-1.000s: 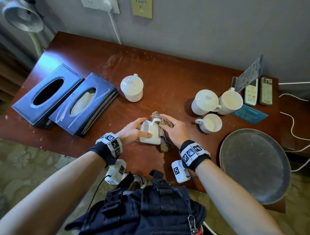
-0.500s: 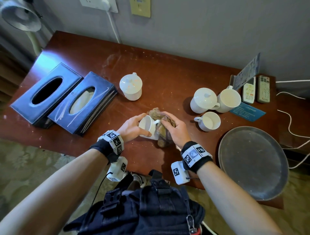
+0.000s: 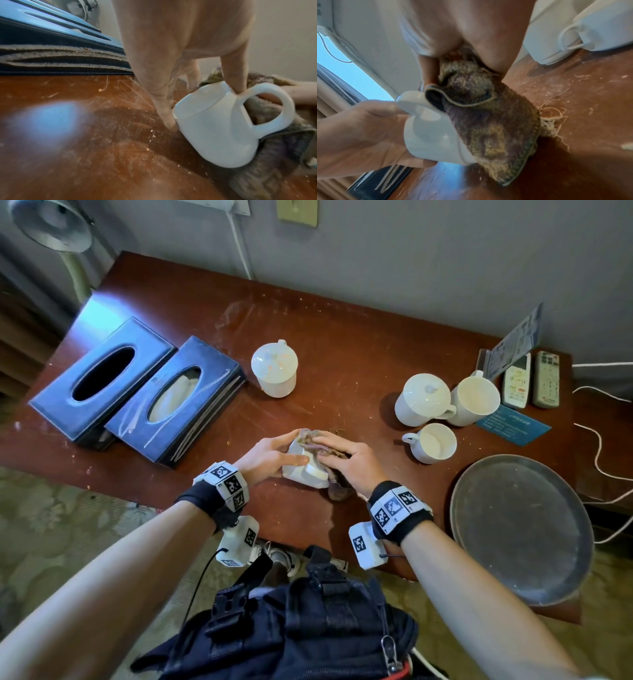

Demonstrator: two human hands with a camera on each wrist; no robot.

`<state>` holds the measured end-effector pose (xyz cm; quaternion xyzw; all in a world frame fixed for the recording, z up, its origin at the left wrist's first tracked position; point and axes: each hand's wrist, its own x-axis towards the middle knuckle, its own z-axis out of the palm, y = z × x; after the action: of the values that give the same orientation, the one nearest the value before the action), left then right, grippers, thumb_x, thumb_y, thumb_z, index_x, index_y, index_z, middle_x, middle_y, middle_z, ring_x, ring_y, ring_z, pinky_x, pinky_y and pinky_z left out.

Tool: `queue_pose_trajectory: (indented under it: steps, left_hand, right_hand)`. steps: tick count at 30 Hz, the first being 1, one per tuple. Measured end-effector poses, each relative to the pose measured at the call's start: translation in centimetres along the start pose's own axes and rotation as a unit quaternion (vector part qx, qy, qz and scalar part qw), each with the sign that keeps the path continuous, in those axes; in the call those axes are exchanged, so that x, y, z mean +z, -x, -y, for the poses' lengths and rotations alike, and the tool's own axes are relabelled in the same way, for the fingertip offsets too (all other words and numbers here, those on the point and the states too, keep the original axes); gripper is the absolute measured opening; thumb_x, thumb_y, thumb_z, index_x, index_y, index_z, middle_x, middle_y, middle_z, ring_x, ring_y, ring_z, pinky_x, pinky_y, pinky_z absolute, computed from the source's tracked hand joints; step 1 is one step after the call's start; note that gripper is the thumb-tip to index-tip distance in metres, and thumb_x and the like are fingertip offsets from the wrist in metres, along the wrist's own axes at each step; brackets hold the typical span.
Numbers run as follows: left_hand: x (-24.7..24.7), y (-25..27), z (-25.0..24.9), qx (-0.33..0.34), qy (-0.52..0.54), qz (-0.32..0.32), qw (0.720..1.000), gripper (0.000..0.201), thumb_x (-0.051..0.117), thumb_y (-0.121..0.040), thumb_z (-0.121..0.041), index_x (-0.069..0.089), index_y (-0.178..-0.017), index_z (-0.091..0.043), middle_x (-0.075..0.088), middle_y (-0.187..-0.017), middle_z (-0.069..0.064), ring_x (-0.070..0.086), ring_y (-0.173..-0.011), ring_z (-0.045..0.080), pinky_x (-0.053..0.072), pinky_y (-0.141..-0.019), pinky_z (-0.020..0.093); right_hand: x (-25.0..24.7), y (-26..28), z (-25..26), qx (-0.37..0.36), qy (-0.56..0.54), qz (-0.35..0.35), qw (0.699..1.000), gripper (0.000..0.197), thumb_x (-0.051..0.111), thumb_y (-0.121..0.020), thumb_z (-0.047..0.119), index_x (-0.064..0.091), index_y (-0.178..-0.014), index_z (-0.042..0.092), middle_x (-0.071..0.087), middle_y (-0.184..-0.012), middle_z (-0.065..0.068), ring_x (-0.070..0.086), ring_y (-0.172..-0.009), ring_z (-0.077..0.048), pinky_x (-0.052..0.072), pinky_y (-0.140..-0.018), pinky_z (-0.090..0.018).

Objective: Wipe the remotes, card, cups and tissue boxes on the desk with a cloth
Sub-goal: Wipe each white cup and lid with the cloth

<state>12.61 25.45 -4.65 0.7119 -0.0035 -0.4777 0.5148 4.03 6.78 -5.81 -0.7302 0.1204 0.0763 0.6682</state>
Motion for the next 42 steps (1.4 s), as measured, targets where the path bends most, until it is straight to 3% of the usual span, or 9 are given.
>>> queue_pose_trajectory:
  steps: [3, 7, 10, 14, 17, 30, 33, 38, 42]
  left_hand:
    - [0.0, -0.1, 0.5, -0.028, 0.019, -0.019, 0.999, 0.097, 0.081, -0.08, -0.022, 0.023, -0.157, -0.013, 0.055, -0.143, 0.008, 0.061, -0.122, 0.023, 0.046, -0.107, 0.045]
    - [-0.1, 0.2, 0.6, -0.025, -0.02, -0.025, 0.999, 0.094, 0.081, -0.076, -0.038, 0.034, -0.153, -0.011, 0.047, -0.147, -0.001, 0.052, -0.13, 0.023, 0.047, -0.105, 0.041]
    - [-0.5, 0.2, 1.0, -0.029, -0.027, -0.022, 0.999, 0.109, 0.085, -0.055, -0.048, 0.041, -0.15, -0.017, 0.056, -0.142, 0.004, 0.058, -0.124, 0.023, 0.052, -0.101, 0.045]
    - [-0.1, 0.9, 0.8, -0.016, -0.018, -0.003, 1.0, 0.07, 0.082, -0.074, -0.022, 0.053, -0.138, -0.018, 0.069, -0.122, 0.004, 0.066, -0.111, 0.024, 0.053, -0.099, 0.046]
    - [0.1, 0.7, 0.4, 0.005, -0.053, -0.012, 0.999, 0.102, 0.089, -0.055, -0.036, 0.046, -0.145, -0.022, 0.065, -0.128, 0.006, 0.063, -0.116, 0.025, 0.051, -0.101, 0.047]
    - [-0.2, 1.3, 0.4, 0.066, -0.044, 0.011, 0.997, 0.06, 0.077, -0.068, -0.004, 0.063, -0.117, -0.035, 0.074, -0.11, -0.002, 0.067, -0.109, 0.025, 0.052, -0.099, 0.048]
    - [-0.3, 1.3, 1.0, 0.068, -0.042, 0.005, 0.997, 0.065, 0.077, -0.067, -0.006, 0.06, -0.119, -0.041, 0.074, -0.11, -0.001, 0.066, -0.11, 0.028, 0.054, -0.095, 0.047]
    - [-0.1, 1.2, 1.7, 0.047, -0.083, -0.02, 0.995, 0.105, 0.082, -0.056, -0.017, 0.037, -0.151, -0.022, 0.064, -0.129, 0.004, 0.062, -0.117, 0.021, 0.051, -0.101, 0.048]
    - [-0.1, 1.1, 1.8, 0.049, -0.139, -0.024, 0.989, 0.109, 0.086, -0.053, -0.038, 0.035, -0.149, -0.039, 0.052, -0.141, -0.007, 0.052, -0.127, 0.015, 0.043, -0.109, 0.047]
  right_hand:
    - [-0.3, 0.2, 0.2, 0.031, -0.007, 0.098, 0.995, 0.049, 0.059, -0.086, 0.018, 0.061, -0.116, 0.057, 0.041, -0.149, 0.018, 0.031, -0.141, 0.0, 0.021, -0.12, -0.036]
    - [-1.2, 0.6, 0.2, 0.037, 0.076, 0.167, 0.982, 0.06, 0.054, -0.095, 0.012, 0.043, -0.132, 0.057, 0.024, -0.155, 0.024, 0.019, -0.144, 0.003, 0.016, -0.119, -0.029]
    - [-1.2, 0.3, -0.1, 0.016, 0.146, 0.119, 0.982, 0.054, 0.063, -0.094, 0.015, 0.05, -0.136, 0.047, 0.038, -0.151, 0.02, 0.031, -0.14, 0.002, 0.023, -0.118, -0.025]
    - [-0.6, -0.9, 0.1, 0.006, 0.158, -0.01, 0.987, 0.045, 0.072, -0.086, 0.024, 0.06, -0.118, 0.053, 0.06, -0.132, 0.018, 0.052, -0.126, 0.001, 0.038, -0.113, -0.03]
    - [-0.1, -1.4, 0.5, -0.032, 0.171, -0.093, 0.98, 0.032, 0.07, -0.088, 0.018, 0.071, -0.116, 0.033, 0.063, -0.13, 0.008, 0.054, -0.124, -0.001, 0.038, -0.111, -0.023]
    - [2.4, 2.6, -1.2, -0.062, 0.098, -0.024, 0.993, 0.031, 0.068, -0.091, 0.021, 0.069, -0.121, 0.03, 0.047, -0.142, 0.018, 0.032, -0.135, 0.011, 0.021, -0.118, -0.019]
    - [2.7, 2.0, -1.4, -0.047, 0.077, -0.033, 0.995, 0.035, 0.069, -0.091, 0.02, 0.066, -0.124, 0.032, 0.049, -0.145, 0.013, 0.036, -0.139, 0.0, 0.024, -0.119, -0.025]
    - [2.1, 1.0, -1.7, 0.024, 0.013, -0.071, 0.997, 0.036, 0.063, -0.094, 0.025, 0.063, -0.129, 0.03, 0.058, -0.136, 0.014, 0.048, -0.129, 0.001, 0.035, -0.115, -0.03]
    - [1.0, 0.1, -1.6, 0.07, 0.052, -0.142, 0.986, 0.031, 0.062, -0.094, 0.023, 0.067, -0.125, 0.022, 0.066, -0.125, 0.006, 0.058, -0.118, -0.01, 0.043, -0.108, -0.037]
